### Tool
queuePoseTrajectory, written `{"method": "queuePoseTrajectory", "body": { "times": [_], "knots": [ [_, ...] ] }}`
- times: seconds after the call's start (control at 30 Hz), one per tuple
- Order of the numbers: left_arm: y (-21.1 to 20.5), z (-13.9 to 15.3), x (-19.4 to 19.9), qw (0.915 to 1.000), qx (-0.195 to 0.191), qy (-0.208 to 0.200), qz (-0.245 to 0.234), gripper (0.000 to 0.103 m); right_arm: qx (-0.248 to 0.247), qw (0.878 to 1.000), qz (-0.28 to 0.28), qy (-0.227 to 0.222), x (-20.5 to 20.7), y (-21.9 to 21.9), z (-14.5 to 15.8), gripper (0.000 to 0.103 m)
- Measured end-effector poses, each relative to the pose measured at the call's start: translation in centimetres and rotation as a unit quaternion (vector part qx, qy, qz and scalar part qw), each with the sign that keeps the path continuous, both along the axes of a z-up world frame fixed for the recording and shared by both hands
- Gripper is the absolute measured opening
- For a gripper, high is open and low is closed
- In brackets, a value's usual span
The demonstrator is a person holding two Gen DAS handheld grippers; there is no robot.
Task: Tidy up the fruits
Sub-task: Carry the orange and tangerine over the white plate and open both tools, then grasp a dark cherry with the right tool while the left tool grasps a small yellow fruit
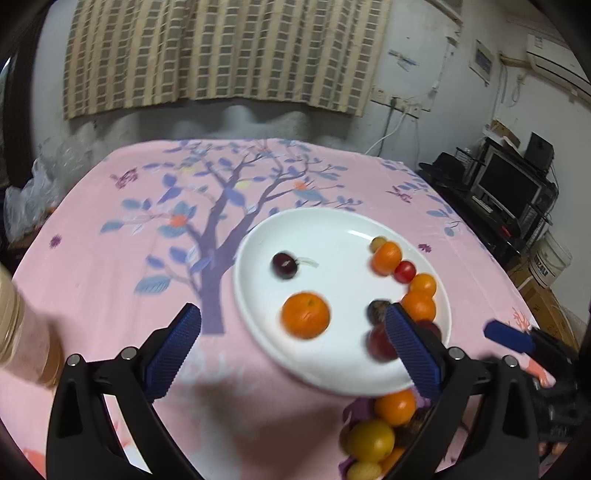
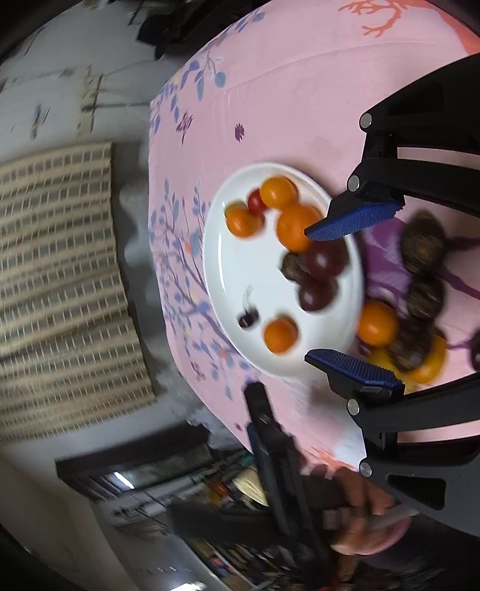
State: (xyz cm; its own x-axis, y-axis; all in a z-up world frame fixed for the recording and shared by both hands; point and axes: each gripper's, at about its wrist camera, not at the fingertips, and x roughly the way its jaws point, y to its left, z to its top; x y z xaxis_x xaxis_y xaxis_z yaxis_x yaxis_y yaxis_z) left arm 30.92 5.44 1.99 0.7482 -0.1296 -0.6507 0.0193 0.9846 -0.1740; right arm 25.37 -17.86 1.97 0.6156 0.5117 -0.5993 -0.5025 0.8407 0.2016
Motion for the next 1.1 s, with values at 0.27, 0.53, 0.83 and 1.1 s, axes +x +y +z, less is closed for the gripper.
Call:
{"method": "queuePoseTrajectory", "body": {
  "times": [0.27,0.53,0.83,1.1],
  "knots": [
    [2.7,-3.4,-5.9,0.9995,0.016,0.02,0.018,0.098,-0.085,0.992,0.094,0.01,-7.2,2.3,-2.4,0.062],
    [3.1,-4.5,-7.9,0.9992,0.024,0.03,0.014,0.098,-0.138,0.984,0.103,0.05,-7.8,3.5,-4.5,0.052],
    [2.0,-4.3,-8.1,0.9986,0.038,0.038,-0.005,0.098,-0.138,0.982,0.103,0.075,-7.8,3.0,-5.4,0.03],
    [-4.7,-5.3,-11.1,0.9737,0.107,0.03,-0.199,0.069,-0.049,0.994,0.033,0.093,-5.6,-1.2,-4.0,0.03]
  ]
}}
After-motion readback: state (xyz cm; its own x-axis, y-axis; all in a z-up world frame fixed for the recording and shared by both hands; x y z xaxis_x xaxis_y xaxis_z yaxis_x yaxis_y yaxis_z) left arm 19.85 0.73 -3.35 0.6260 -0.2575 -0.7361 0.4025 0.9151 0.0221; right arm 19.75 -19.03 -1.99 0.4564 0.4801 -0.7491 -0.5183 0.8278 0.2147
